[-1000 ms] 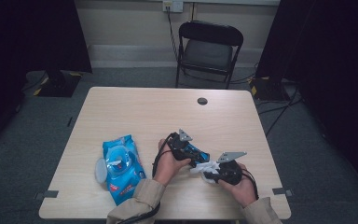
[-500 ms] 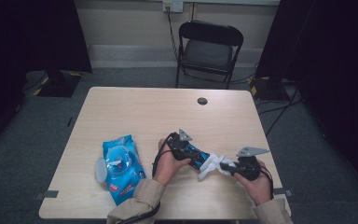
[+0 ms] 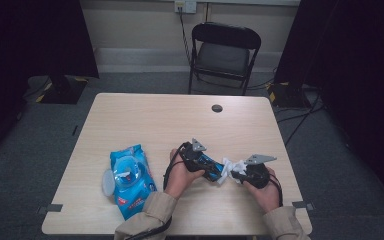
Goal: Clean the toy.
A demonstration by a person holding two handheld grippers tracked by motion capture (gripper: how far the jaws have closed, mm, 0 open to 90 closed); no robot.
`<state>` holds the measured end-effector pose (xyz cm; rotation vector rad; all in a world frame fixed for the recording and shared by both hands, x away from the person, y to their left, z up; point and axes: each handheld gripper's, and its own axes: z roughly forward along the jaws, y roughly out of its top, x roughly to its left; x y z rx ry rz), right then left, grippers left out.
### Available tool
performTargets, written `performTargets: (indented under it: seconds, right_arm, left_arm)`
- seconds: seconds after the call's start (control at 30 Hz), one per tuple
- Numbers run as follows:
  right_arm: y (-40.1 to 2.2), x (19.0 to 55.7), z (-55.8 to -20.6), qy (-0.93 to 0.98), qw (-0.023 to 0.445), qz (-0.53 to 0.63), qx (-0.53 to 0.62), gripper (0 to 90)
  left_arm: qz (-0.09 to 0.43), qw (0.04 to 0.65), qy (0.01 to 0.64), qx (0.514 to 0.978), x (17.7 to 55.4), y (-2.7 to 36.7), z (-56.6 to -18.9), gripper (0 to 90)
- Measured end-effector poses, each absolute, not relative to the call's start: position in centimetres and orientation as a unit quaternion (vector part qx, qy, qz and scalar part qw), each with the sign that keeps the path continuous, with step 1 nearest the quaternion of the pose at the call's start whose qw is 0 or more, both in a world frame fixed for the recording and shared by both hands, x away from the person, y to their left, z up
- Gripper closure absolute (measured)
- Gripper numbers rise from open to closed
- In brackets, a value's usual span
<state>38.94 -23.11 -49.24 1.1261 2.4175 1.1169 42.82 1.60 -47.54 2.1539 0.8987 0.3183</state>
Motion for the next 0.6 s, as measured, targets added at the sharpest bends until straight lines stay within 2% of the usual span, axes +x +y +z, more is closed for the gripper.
performTargets:
  seconds: [0.6]
  right_arm:
    - [-20.8,37.1,-49.2,0.853,0.080,0.389,0.338,86.2]
  left_arm:
    - [0.127,0.378,0.354,0.846,42.8,1.6,-47.5,25.1]
